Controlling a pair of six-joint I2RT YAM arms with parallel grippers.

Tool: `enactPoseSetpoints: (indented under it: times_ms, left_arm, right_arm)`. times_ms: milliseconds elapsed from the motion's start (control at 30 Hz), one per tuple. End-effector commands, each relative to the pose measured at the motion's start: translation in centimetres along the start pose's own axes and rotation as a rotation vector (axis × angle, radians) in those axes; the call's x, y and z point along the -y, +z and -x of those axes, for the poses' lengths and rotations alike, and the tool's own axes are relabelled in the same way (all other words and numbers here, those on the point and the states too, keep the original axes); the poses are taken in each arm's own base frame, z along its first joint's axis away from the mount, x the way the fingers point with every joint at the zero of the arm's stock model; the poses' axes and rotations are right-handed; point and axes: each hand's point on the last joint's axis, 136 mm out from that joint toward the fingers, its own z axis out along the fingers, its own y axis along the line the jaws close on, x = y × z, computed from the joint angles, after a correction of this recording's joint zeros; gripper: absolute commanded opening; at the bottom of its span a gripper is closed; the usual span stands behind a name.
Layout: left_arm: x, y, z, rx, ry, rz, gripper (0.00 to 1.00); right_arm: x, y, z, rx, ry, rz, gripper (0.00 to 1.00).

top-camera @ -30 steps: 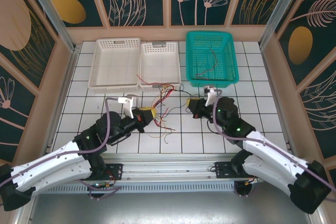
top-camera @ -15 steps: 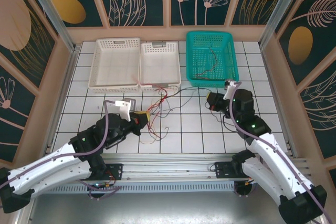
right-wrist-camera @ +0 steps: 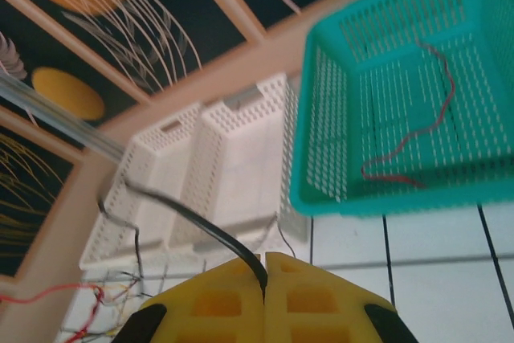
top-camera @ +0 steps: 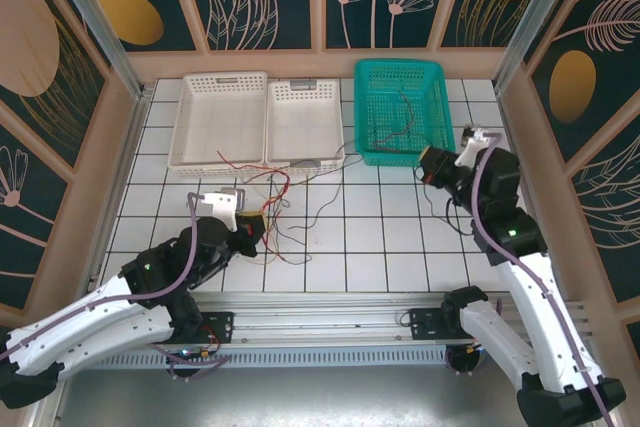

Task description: Untangle the cables

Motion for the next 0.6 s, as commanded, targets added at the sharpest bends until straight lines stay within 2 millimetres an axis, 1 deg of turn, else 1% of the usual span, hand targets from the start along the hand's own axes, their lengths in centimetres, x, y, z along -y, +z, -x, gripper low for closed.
enactPoseSetpoints:
  times_ms: [0,67,167,267,433,567]
  left_arm:
    - [-1.4,-0.9,1.7,0.033,0.018,0.107,0.00]
    - [-1.3,-1.2,2.3,0.040,0.031,0.116,0.00]
    - [-1.7,-1.3,2.6,0.037,0.051,0.158,0.00]
    - [-0.8,-1.1,2.6,0.021,0.080,0.123,0.00]
    - [-0.1,-1.3,2.8,0.025,0.112,0.080,0.00]
    - [0.1,-1.1,2.5,0.021,0.112,0.062,0.00]
  right_arm:
    - [-1.2,-1.7,3.4,0.075,-0.038,-0.021,0.00]
    - [-2.1,-2.0,4.3,0.086,-0.037,0.000,0.00]
    - [-3.6,-2.3,5.5,0.097,-0.037,0.045,0.00]
    - [-5.6,-2.2,6.5,0.101,-0.026,0.128,0.00]
    - [-10.0,-1.1,7.6,0.080,0.003,0.353,0.00]
    - [-12.5,0.9,8.3,0.057,0.022,0.457,0.00]
